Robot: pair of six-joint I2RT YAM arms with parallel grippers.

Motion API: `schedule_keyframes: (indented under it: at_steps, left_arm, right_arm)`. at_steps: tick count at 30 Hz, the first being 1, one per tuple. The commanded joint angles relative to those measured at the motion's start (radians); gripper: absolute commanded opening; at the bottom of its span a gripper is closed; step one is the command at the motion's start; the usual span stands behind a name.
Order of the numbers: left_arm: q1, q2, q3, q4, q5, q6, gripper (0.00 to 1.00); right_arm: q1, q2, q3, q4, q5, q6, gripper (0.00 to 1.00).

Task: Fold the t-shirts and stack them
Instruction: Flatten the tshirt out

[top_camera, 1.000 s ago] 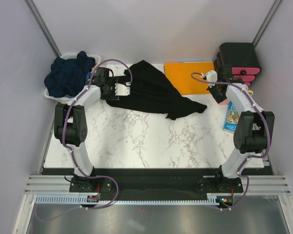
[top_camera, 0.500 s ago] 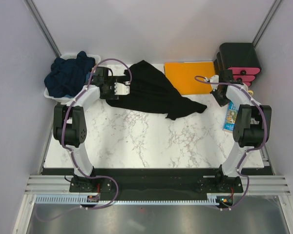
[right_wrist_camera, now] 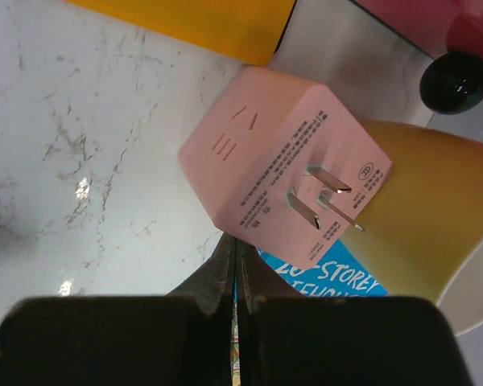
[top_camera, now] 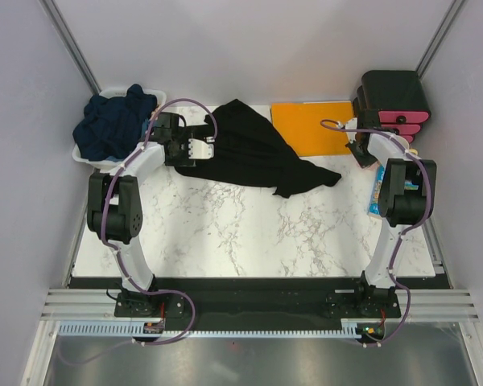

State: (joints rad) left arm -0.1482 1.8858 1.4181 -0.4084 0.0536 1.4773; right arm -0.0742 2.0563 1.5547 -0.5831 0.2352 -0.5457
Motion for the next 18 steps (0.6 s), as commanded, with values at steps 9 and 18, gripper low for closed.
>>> schedule_keyframes:
  at_steps: [9,18]
  left_arm:
    - [-0.004,-0.068,-0.008,0.023,-0.005,-0.029,0.79]
    - [-0.004,-0.063,0.007,0.023,0.0,-0.023,0.79]
  right_arm:
    - [-0.027,0.034,0.079,0.049,0.082,0.015,0.0]
    - [-0.049,0.025,0.067,0.051,0.084,0.009,0.0]
